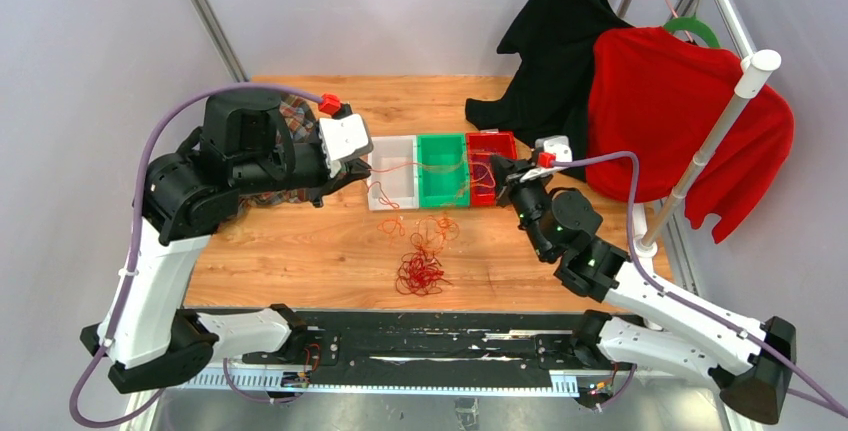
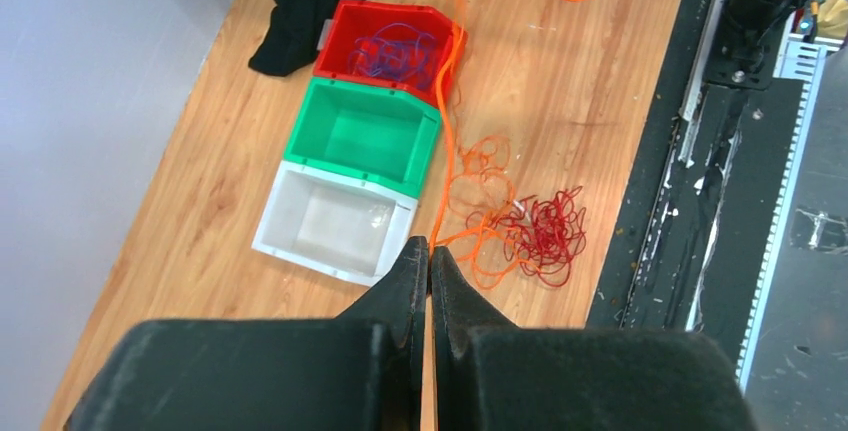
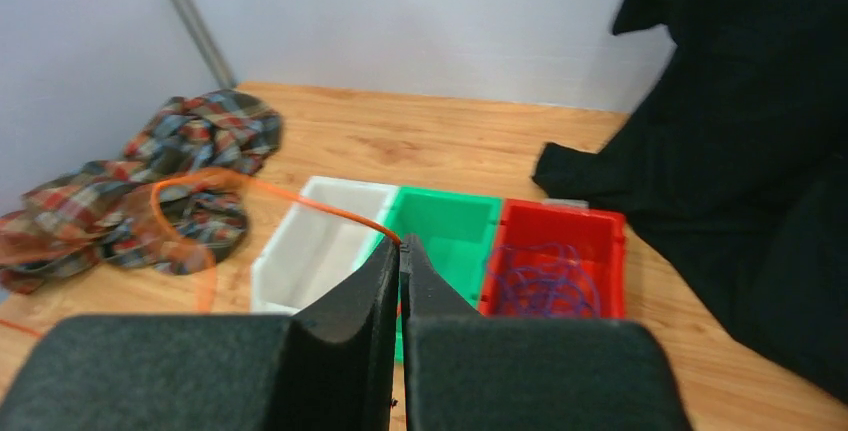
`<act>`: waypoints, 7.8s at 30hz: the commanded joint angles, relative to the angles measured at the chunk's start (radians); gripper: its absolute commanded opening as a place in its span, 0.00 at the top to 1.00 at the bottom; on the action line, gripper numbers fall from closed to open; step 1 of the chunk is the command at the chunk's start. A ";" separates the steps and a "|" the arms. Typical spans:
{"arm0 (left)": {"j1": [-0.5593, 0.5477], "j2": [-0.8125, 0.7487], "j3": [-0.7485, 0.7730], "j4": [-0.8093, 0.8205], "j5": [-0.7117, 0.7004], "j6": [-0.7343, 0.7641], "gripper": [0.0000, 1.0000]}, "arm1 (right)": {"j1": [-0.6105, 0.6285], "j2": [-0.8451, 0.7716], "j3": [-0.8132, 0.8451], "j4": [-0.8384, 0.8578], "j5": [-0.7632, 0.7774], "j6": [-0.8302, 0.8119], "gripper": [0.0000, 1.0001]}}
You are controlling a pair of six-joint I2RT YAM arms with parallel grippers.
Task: Untangle the cables
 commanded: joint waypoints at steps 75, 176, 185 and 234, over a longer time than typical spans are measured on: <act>0.075 0.479 -0.055 0.284 0.300 0.032 0.02 | -0.121 -0.132 -0.054 -0.286 -0.185 0.164 1.00; 0.022 0.108 0.271 0.878 -0.202 -0.129 1.00 | -0.070 0.197 -0.370 0.096 -0.316 0.381 0.79; 0.022 0.107 0.051 0.920 -0.210 -0.119 1.00 | -0.078 0.113 -0.327 0.039 -0.203 0.346 0.76; 0.040 0.879 -0.181 0.767 -0.364 -0.040 1.00 | -0.204 -0.063 -0.376 -0.130 -0.134 0.393 0.80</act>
